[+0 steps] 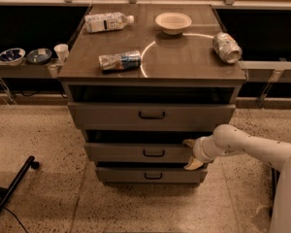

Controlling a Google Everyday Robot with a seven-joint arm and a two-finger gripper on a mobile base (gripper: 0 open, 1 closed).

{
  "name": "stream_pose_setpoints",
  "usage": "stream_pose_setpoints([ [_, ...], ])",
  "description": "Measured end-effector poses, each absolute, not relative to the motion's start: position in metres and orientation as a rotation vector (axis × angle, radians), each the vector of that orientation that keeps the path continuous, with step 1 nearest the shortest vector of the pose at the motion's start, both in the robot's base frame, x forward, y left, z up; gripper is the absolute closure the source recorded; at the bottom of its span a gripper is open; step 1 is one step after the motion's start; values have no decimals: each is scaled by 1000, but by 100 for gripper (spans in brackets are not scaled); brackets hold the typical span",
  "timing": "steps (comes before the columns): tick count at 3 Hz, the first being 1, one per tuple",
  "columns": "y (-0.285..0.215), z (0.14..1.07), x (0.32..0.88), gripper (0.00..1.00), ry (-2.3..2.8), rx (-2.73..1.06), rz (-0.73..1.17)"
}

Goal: Open middle drawer

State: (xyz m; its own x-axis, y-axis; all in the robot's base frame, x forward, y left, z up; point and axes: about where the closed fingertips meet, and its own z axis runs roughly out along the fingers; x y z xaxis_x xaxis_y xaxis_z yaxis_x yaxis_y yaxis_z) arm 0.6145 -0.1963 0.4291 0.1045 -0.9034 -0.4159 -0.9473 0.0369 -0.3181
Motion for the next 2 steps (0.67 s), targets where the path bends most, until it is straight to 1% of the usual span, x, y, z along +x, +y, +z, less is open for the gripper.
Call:
stream_pose_setpoints([
  [1, -199, 436, 596, 36, 1798, -1906, 101],
  [2, -201, 428, 571, 36, 1813, -1966, 142],
])
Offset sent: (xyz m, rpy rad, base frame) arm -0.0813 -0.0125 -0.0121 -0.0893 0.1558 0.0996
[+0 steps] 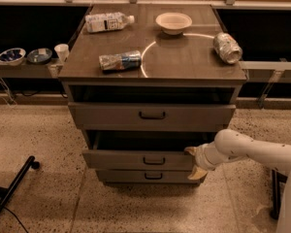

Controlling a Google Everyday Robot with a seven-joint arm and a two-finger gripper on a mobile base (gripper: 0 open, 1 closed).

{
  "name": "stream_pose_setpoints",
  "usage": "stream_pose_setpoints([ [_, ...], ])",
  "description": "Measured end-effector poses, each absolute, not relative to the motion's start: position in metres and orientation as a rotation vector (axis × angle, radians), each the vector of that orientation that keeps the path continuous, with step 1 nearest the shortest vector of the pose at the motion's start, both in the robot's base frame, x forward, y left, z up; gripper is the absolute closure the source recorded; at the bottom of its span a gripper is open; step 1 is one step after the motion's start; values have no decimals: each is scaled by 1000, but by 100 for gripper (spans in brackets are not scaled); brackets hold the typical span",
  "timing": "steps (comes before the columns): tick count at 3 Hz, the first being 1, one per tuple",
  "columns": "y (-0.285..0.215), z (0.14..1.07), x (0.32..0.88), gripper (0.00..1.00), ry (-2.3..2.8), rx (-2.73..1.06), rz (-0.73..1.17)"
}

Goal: Open middle drawer

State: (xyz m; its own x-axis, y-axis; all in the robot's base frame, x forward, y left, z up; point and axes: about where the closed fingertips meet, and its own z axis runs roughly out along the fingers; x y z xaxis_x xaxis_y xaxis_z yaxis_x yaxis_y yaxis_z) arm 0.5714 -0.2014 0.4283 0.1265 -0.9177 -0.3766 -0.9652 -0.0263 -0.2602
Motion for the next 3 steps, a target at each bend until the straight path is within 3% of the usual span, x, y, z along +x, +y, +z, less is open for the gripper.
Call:
stream_pose_setpoints([
  [3, -216, 418, 494, 35, 1883, -2058, 318],
])
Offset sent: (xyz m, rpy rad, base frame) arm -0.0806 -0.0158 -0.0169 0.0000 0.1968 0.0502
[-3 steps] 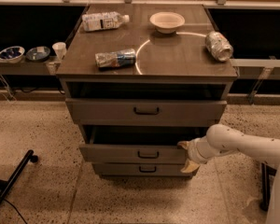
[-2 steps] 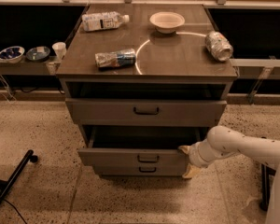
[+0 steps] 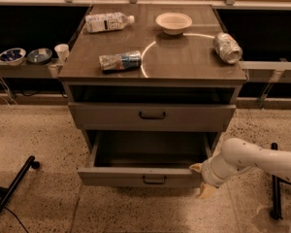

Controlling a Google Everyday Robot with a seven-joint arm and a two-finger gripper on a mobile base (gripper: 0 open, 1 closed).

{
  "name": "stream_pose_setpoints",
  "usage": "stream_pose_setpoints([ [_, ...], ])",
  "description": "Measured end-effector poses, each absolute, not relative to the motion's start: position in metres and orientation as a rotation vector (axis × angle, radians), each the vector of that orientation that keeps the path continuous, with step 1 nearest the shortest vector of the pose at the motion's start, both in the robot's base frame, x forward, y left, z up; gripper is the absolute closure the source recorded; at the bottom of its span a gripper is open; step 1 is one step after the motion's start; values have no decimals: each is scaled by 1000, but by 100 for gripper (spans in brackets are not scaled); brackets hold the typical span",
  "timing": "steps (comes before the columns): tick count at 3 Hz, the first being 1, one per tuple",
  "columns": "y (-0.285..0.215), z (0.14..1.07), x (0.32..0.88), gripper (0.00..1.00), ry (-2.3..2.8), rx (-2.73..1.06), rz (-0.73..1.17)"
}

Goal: Open middle drawer

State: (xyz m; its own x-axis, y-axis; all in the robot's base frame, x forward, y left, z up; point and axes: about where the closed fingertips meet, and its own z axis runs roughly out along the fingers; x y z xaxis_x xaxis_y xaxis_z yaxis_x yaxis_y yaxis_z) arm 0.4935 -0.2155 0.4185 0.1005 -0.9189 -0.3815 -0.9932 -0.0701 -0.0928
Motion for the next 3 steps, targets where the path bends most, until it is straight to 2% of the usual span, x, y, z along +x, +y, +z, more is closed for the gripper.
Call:
stream_pose_setpoints([
  [1, -223, 418, 464, 32, 1940, -2076, 353],
  [3, -222, 457, 469, 35, 1900, -1995, 289],
])
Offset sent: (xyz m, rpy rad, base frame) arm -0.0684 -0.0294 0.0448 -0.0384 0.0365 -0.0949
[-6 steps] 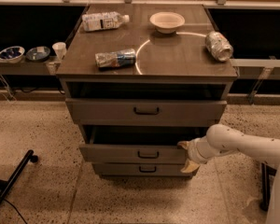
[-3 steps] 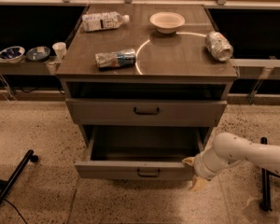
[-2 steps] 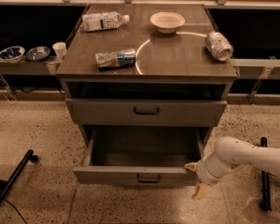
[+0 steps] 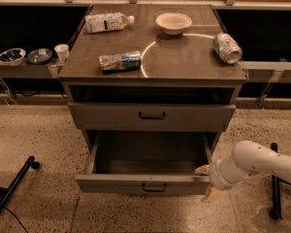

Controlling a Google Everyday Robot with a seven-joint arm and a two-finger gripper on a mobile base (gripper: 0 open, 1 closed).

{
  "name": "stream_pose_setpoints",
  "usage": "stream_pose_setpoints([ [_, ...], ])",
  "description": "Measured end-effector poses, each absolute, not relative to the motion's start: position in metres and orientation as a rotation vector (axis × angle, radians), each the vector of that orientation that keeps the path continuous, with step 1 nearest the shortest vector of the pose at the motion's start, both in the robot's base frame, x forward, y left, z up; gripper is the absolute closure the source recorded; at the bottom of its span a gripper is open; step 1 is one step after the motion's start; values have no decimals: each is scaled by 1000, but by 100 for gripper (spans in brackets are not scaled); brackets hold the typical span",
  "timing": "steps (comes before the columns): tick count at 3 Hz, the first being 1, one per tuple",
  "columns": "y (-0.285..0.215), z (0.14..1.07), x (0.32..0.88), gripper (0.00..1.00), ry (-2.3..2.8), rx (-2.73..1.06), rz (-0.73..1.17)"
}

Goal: Open middle drawer

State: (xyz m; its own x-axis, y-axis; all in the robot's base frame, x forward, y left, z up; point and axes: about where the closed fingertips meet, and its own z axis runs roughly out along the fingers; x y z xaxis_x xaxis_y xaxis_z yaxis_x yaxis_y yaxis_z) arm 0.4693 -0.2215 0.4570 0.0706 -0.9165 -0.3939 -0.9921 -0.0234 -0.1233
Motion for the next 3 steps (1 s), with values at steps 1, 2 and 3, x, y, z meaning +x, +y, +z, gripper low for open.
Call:
stream_pose_setpoints([
  [1, -208, 510, 489, 16, 1807, -1892, 214],
  [2, -191, 536, 513, 19, 1770, -1854, 190],
  [3, -171, 525, 542, 42, 1785, -1847, 228],
])
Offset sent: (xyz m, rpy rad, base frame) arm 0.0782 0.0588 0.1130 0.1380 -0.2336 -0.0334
